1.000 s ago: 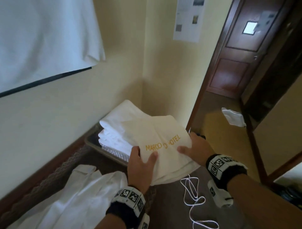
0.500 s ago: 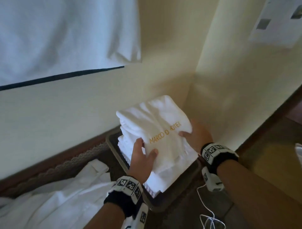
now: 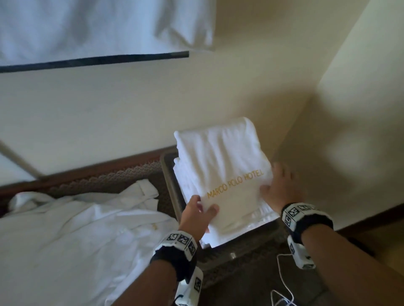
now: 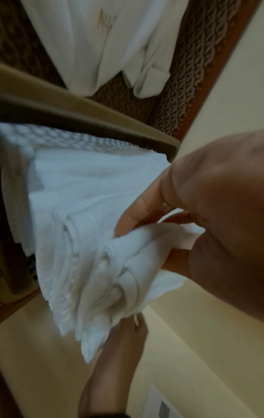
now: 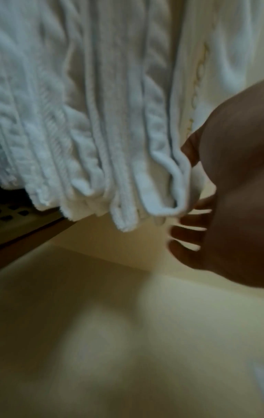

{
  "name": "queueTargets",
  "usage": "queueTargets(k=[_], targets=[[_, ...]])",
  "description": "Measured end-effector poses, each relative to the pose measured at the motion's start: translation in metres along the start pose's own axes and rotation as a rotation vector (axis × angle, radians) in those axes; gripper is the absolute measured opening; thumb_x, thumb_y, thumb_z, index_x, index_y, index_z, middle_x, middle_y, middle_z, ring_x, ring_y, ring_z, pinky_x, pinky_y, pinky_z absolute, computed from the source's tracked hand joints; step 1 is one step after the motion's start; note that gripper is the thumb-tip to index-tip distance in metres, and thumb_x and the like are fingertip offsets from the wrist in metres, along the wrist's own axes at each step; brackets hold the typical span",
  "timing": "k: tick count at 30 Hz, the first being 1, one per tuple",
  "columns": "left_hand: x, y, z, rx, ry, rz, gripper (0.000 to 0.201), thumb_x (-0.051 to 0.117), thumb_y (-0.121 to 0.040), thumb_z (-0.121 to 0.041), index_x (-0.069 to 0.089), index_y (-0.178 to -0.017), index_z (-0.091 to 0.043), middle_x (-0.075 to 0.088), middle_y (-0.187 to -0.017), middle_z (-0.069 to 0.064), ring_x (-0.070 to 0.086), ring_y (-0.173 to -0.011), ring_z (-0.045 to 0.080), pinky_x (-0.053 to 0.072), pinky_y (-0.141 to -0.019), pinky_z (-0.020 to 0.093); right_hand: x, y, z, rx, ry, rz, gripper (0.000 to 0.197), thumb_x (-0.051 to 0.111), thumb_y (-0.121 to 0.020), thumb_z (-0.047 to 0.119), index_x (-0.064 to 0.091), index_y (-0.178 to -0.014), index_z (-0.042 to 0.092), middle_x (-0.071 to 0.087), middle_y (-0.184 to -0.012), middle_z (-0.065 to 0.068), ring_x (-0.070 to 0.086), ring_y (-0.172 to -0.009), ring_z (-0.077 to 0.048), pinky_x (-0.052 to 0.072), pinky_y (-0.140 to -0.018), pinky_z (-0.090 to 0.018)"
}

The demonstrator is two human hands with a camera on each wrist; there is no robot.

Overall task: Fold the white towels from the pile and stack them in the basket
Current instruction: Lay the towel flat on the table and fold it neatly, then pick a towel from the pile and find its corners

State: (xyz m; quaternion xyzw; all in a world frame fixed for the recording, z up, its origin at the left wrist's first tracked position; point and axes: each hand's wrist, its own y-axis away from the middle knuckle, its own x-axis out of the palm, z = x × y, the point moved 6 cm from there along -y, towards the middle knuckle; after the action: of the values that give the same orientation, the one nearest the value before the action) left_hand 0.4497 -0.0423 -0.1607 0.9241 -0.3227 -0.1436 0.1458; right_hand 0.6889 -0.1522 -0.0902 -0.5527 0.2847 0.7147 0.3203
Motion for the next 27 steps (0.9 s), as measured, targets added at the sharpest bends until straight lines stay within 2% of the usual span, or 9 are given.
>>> queueTargets(k=[2, 5, 8, 12, 15, 18, 21, 25, 27], targets=[[-0.011, 0.003, 0.003, -0.001, 0.012, 0.018, 0.027, 0.069, -0.093, -0.037, 0.058, -0.108, -0.017, 0.064, -0.101, 0.005, 0.07, -0.082, 0.017, 0.061, -0.058, 0.036, -0.006, 0.009, 0.029, -0.197, 0.157, -0.102, 0.074, 0.057, -0.077, 0.025, 0.03, -0.145, 0.016, 0.03, -0.151, -0.011, 0.033, -0.13, -0.034, 0.034, -0.105, -0.049], [-0.048, 0.009, 0.028, -0.015, -0.144, 0.001, 0.03, 0.062, -0.095, -0.049, 0.062, -0.09, -0.019, 0.064, -0.08, 0.003, 0.066, -0.062, 0.02, 0.057, -0.061, 0.04, 0.004, 0.033, 0.091, -0.487, 0.138, -0.19, 0.058, 0.049, -0.072, 0.028, 0.05, -0.129, 0.015, 0.044, -0.141, -0.01, 0.042, -0.122, -0.033, 0.037, -0.099, -0.051], [-0.11, 0.014, 0.065, -0.051, -0.395, -0.054, 0.027, 0.062, -0.095, -0.044, 0.06, -0.08, -0.022, 0.062, -0.074, -0.004, 0.066, -0.071, 0.023, 0.057, -0.075, 0.04, 0.027, 0.07, 0.16, -0.677, 0.073, -0.196, 0.037, 0.042, -0.072, 0.028, 0.062, -0.1, 0.012, 0.058, -0.11, -0.007, 0.053, -0.097, -0.031, 0.042, -0.083, -0.045], [-0.201, 0.02, 0.116, -0.202, -0.739, -0.066, 0.019, 0.06, -0.093, -0.046, 0.054, -0.081, -0.032, 0.066, -0.091, -0.004, 0.064, -0.089, 0.021, 0.051, -0.08, 0.031, 0.078, 0.12, 0.239, -0.843, 0.003, -0.085, 0.017, 0.048, -0.076, 0.025, 0.06, -0.08, 0.015, 0.057, -0.087, -0.003, 0.052, -0.081, -0.026, 0.044, -0.07, -0.039], [-0.259, 0.021, 0.146, -0.243, -1.002, -0.029, 0.015, 0.052, -0.096, -0.048, 0.055, -0.099, -0.035, 0.065, -0.113, -0.004, 0.062, -0.105, 0.021, 0.047, -0.086, 0.03, 0.132, 0.138, 0.278, -0.772, 0.081, 0.127, 0.018, 0.048, -0.083, 0.027, 0.062, -0.088, 0.017, 0.059, -0.088, -0.002, 0.058, -0.084, -0.025, 0.048, -0.07, -0.039], [-0.299, 0.015, 0.17, -0.203, -1.203, 0.037, 0.032, 0.046, -0.1, -0.047, 0.052, -0.125, -0.028, 0.055, -0.13, -0.004, 0.057, -0.119, 0.019, 0.046, -0.093, 0.033, 0.185, 0.144, 0.294, -0.575, 0.152, 0.378, 0.027, 0.043, -0.095, 0.031, 0.058, -0.112, 0.015, 0.059, -0.11, -0.004, 0.058, -0.102, -0.028, 0.049, -0.082, -0.04], [-0.326, 0.002, 0.195, -0.136, -1.343, 0.087, 0.047, 0.05, -0.098, -0.046, 0.042, -0.139, -0.026, 0.045, -0.139, -0.001, 0.05, -0.127, 0.021, 0.049, -0.098, 0.038, 0.235, 0.151, 0.307, -0.475, 0.203, 0.538, 0.031, 0.043, -0.098, 0.03, 0.051, -0.125, 0.015, 0.053, -0.125, -0.006, 0.052, -0.116, -0.028, 0.047, -0.091, -0.041], [-0.335, -0.012, 0.226, -0.022, -1.463, 0.148, 0.065, 0.058, -0.092, -0.052, 0.035, -0.147, -0.026, 0.04, -0.146, 0.005, 0.048, -0.129, 0.026, 0.049, -0.096, 0.038, 0.296, 0.163, 0.322, -0.409, 0.132, 0.668, 0.045, 0.045, -0.098, 0.027, 0.038, -0.142, 0.022, 0.039, -0.146, -0.003, 0.042, -0.13, -0.026, 0.044, -0.102, -0.043], [-0.334, -0.017, 0.233, -0.027, -1.474, 0.206, 0.064, 0.072, -0.082, -0.049, 0.05, -0.137, -0.024, 0.053, -0.13, 0.008, 0.06, -0.112, 0.029, 0.054, -0.082, 0.041, 0.315, 0.166, 0.326, -0.372, 0.105, 0.722, 0.05, 0.046, -0.098, 0.028, 0.033, -0.147, 0.025, 0.028, -0.155, -0.002, 0.038, -0.134, -0.027, 0.042, -0.105, -0.044]])
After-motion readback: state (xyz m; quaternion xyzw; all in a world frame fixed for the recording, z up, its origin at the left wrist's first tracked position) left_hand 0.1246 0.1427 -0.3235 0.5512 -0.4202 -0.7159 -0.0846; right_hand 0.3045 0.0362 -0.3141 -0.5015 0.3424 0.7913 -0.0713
